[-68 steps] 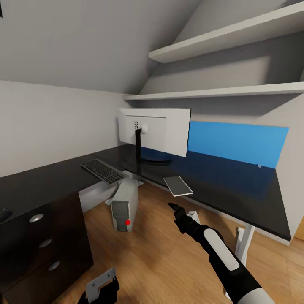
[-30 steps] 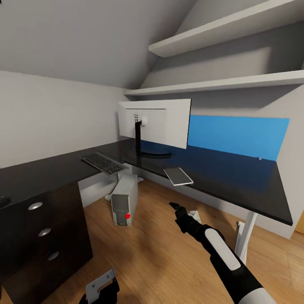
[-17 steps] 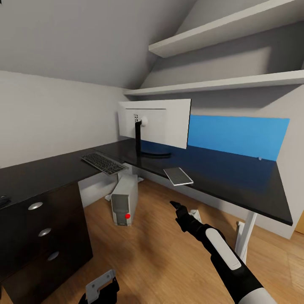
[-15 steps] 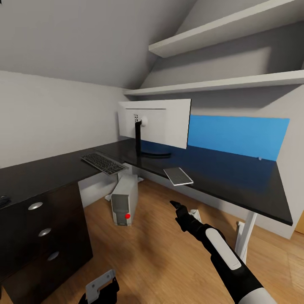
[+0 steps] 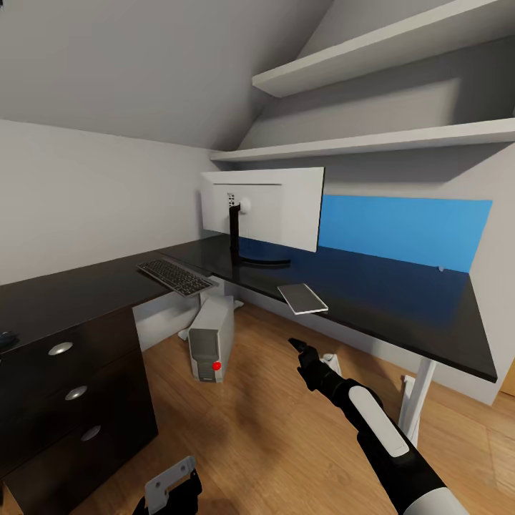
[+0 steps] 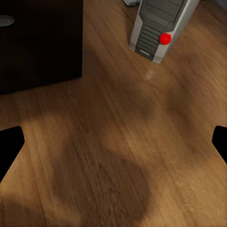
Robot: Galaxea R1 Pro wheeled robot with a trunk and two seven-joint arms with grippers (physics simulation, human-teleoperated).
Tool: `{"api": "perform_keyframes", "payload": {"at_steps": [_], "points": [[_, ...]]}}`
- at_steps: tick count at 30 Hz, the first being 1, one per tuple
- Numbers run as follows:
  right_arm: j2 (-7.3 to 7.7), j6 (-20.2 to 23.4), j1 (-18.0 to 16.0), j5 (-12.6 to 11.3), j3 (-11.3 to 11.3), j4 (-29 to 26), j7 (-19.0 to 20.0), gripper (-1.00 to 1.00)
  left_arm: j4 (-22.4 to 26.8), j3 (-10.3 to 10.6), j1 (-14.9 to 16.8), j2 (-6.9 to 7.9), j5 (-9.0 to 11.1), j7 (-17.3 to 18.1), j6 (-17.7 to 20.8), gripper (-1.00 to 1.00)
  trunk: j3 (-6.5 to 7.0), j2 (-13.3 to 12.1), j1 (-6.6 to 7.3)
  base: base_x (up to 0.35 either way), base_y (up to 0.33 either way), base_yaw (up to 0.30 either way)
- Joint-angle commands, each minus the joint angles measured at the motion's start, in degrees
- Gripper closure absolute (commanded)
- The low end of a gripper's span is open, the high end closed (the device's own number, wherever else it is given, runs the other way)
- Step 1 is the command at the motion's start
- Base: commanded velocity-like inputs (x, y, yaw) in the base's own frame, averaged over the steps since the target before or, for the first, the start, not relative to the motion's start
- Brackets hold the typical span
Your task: In the bedroom, organize the workspace by keeping the computer under the desk, ensuring the monitor is on the desk, placing the keyboard on the desk next to the monitor, placing the mouse on the desk next to the keyboard, moving the folder from the swivel chair onto the desk next to the mouse, stacking the notebook on top of the folder with the pen on top of the notebook, and positioning the swivel chair next to the desk.
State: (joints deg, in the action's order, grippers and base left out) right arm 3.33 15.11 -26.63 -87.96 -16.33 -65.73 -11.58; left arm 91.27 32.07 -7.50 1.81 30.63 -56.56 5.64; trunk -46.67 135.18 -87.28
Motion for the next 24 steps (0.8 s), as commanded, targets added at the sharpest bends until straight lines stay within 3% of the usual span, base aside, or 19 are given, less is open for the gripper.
{"api": "perform_keyframes", "payload": {"at_steps": [1, 24], "points": [[0.06, -0.07, -0.04, -0.46, -0.04, -0.10, -0.36, -1.00, 0.09, 0.07, 0.03, 0.04, 0.04, -0.30, 0.51, -1.00, -0.09, 0.03, 0.01, 0.000, 0.000, 0.078], [0.16, -0.32, -0.04, -0.46, 0.29, -0.10, -0.20, -1.00, 0.12, 0.27, 0.03, 0.04, -0.04, -0.30, 0.51, -1.00, -1.85, 0.03, 0.01, 0.000, 0.000, 0.029]]}}
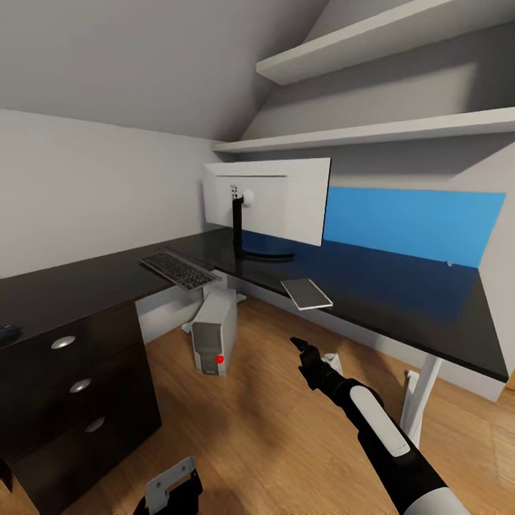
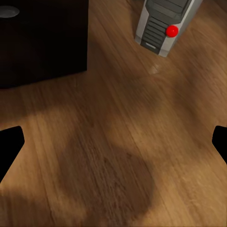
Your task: In the bedroom, organize the workspace by keeping the computer under the desk, ensuring the monitor is on the desk, placing the keyboard on the desk next to the monitor, placing the mouse on the desk next to the keyboard, moving the folder from the swivel chair onto the desk next to the mouse, stacking the notebook on top of the folder with the pen on top of the notebook, and positioning the swivel chair next to the desk.
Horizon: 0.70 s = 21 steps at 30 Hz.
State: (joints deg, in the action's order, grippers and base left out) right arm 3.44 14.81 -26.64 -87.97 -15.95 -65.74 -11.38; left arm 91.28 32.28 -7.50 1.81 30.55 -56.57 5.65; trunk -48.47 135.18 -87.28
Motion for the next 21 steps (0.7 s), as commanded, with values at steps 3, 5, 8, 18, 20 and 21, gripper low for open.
{"api": "perform_keyframes", "payload": {"at_steps": [3, 5, 8, 18, 20, 21], "points": [[0.07, -0.01, -0.02, -0.45, -0.06, -0.09, -0.39, -1.00, 0.08, 0.12, 0.02, 0.03, 0.04, -0.30, 0.50, -1.00, -0.32, 0.03, 0.01, 0.000, 0.000, 0.000], [0.07, -0.04, -0.03, -0.45, -0.05, -0.09, -0.39, -1.00, 0.08, 0.14, 0.02, 0.03, 0.04, -0.30, 0.50, -1.00, -0.50, 0.03, 0.01, 0.000, 0.000, 0.000], [0.28, 0.03, -0.02, -0.45, 0.01, -0.13, -0.34, -1.00, 0.06, 0.20, 0.02, 0.03, 0.12, -0.27, 0.50, -1.00, -0.60, 0.03, 0.01, 0.000, 0.000, 0.000], [0.11, -0.11, -0.03, -0.45, 1.49, -0.19, 6.94, -1.00, -0.03, 0.31, 0.02, 0.03, 0.21, -0.21, 0.50, -1.00, -0.65, 0.03, 0.01, 0.000, 0.000, 0.000], [0.01, -0.55, -0.03, -0.45, 1.56, -0.22, 7.94, -1.00, -0.04, 0.32, 0.02, 0.03, 0.21, -0.21, 0.50, -1.00, -0.65, 0.03, 0.01, 0.000, 0.000, 0.000], [-0.01, -0.86, -0.02, -0.47, 1.57, -0.23, 8.15, -1.00, -0.06, 0.32, 0.02, 0.03, 0.21, -0.21, 0.50, -1.00, -0.65, 0.03, 0.01, 0.000, 0.000, 0.000]]}}
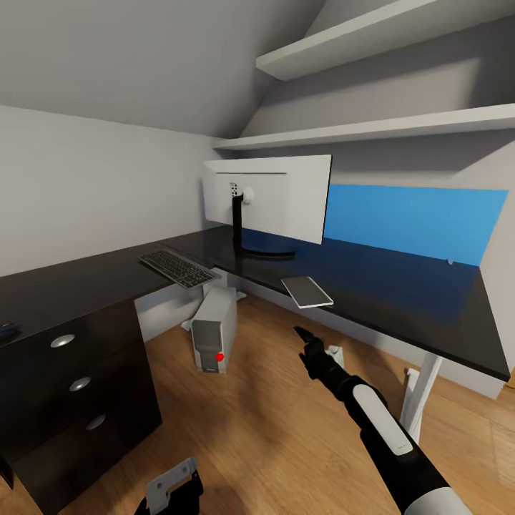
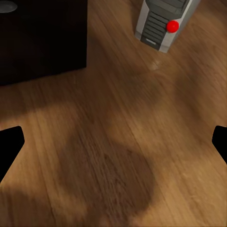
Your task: In the bedroom, organize the workspace by keeping the computer under the desk, ensuring the monitor is on the desk, placing the keyboard on the desk next to the monitor, placing the mouse on the desk next to the keyboard, moving the folder from the swivel chair onto the desk next to the mouse, stacking the notebook on top of the folder with the pen on top of the notebook, and positioning the swivel chair next to the desk.
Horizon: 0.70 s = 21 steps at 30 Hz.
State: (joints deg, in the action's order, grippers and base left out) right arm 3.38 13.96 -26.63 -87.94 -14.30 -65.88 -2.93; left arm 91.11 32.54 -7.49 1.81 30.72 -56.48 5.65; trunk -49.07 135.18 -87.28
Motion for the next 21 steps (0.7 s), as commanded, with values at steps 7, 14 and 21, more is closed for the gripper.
{"api": "perform_keyframes", "payload": {"at_steps": [7, 14, 21], "points": [[-0.10, -4.21, -0.06, -0.56, -0.19, -0.20, 0.67, -1.00, -0.27, 0.07, 0.02, 0.03, 0.04, -0.20, 0.50, -1.00, -0.05, 0.02, 0.01, 0.000, 0.000, 0.000], [-0.12, -4.56, -0.06, -0.56, -0.09, -0.21, 0.64, -1.00, -0.32, 0.07, 0.02, 0.03, 0.11, 0.07, 0.50, -1.00, -0.05, 0.02, 0.01, 0.000, 0.000, 0.000], [-0.09, -4.41, -0.05, -2.60, 0.06, -0.37, 0.51, -1.00, -1.86, 0.15, 0.02, 0.03, 0.06, 0.22, 0.50, -1.00, -0.05, 0.02, 0.01, 0.000, 0.000, 0.000]]}}
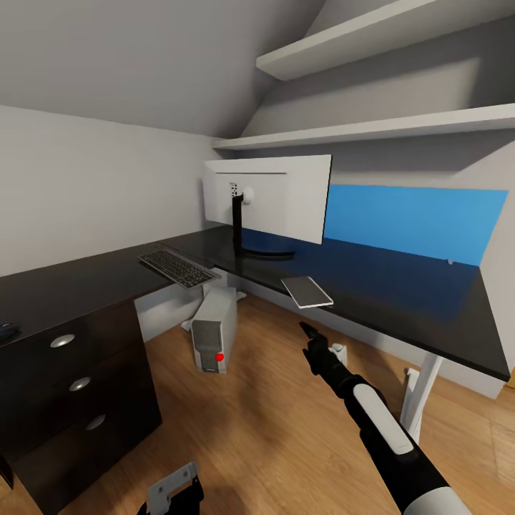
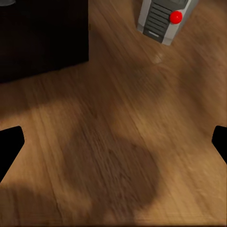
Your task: In the bedroom, organize the workspace by keeping the computer under the desk, ensuring the monitor is on the desk, placing the keyboard on the desk next to the monitor, placing the mouse on the desk next to the keyboard, moving the folder from the swivel chair onto the desk next to the mouse, stacking the notebook on top of the folder with the pen on top of the notebook, and positioning the swivel chair next to the desk.
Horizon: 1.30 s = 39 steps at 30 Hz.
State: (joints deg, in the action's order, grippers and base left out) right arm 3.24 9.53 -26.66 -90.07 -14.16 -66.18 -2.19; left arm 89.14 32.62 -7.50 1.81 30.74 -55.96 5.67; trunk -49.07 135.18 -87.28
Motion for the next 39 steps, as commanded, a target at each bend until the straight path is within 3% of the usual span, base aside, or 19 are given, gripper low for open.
{"api": "perform_keyframes", "payload": {"at_steps": [1, 2, 6, 10, 15, 17, 39], "points": [[0.06, 0.02, -0.02, -1.16, -0.03, -0.07, -0.26, -1.00, 0.01, 0.07, 0.02, 0.04, 0.02, -0.30, 0.49, -1.00, -0.05, 0.02, 0.01, 0.000, 0.000, 0.000], [0.12, -0.02, -0.03, -2.92, 0.15, -0.09, -0.31, -1.00, -0.13, 0.07, 0.02, 0.04, -0.01, -0.30, 0.49, -1.00, -0.05, 0.02, 0.01, 0.000, 0.000, 0.000], [0.20, -0.35, -0.03, -5.64, 0.41, -0.15, -0.27, -1.00, -0.29, 0.07, 0.02, 0.04, -0.04, -0.29, 0.49, -1.00, -0.05, 0.02, 0.01, 0.000, 0.000, 0.000], [0.14, -3.23, -0.02, -6.51, 0.38, -0.17, -0.14, -1.00, -0.35, 0.07, 0.02, 0.04, -0.04, -0.29, 0.49, -1.00, -0.05, 0.02, 0.01, 0.000, 0.000, 0.000], [0.06, -8.01, -0.04, -5.41, 0.01, -0.21, -0.13, -1.00, -0.58, 0.20, 0.02, 0.01, 0.04, -0.29, 0.49, -1.00, -0.05, 0.02, 0.01, 0.000, 0.000, 0.000], [-0.11, -8.99, -0.04, -3.35, -0.13, -0.18, -0.36, -1.00, -0.63, 0.24, 0.02, -0.02, -0.03, -0.40, 0.46, -1.00, -0.05, 0.02, 0.01, 0.000, 0.000, 0.000], [-0.35, -9.44, -0.03, -1.39, -0.25, 0.14, -0.53, -1.00, -0.69, 0.25, 0.02, 0.03, -0.06, -0.47, 0.41, -1.00, 3.54, -8.00, 4.40, 0.000, 0.000, 0.000]]}}
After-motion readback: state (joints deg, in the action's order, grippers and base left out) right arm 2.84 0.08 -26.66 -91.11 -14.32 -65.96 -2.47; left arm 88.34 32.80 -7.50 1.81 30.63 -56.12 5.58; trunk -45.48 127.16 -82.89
